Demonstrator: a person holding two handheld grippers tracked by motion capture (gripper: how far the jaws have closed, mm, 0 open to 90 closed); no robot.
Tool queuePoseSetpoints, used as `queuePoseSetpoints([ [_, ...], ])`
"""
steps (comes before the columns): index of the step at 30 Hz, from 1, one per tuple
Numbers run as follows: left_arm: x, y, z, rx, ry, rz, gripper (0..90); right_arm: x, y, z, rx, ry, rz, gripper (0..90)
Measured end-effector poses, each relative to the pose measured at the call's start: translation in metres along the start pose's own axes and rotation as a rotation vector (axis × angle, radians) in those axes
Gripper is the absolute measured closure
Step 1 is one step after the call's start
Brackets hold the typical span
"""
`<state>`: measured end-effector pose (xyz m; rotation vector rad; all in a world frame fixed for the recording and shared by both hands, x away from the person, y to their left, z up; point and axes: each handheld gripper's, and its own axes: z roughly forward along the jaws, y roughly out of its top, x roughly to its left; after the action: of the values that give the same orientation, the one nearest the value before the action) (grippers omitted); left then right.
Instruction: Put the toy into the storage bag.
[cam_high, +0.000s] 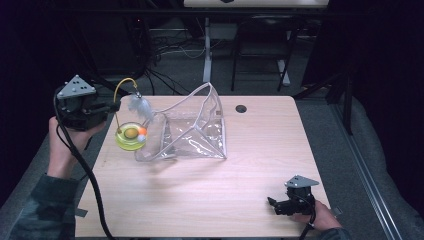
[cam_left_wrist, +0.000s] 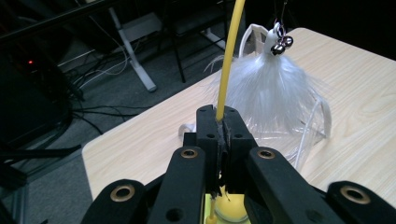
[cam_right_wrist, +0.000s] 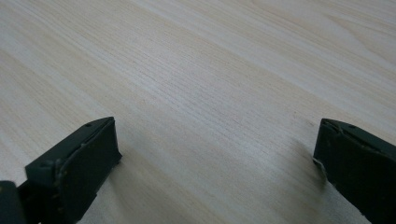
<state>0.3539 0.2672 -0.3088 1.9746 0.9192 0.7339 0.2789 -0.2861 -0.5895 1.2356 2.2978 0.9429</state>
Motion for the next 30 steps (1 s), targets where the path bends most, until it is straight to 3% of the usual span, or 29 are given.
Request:
queuePoseSetpoints([
  [30, -0.010, 0.013, 0.057, 0.003, -0.078, -0.020, 87.5, 0.000, 0.000, 0.000, -0.004, 0.003, 0.005, 0.0],
])
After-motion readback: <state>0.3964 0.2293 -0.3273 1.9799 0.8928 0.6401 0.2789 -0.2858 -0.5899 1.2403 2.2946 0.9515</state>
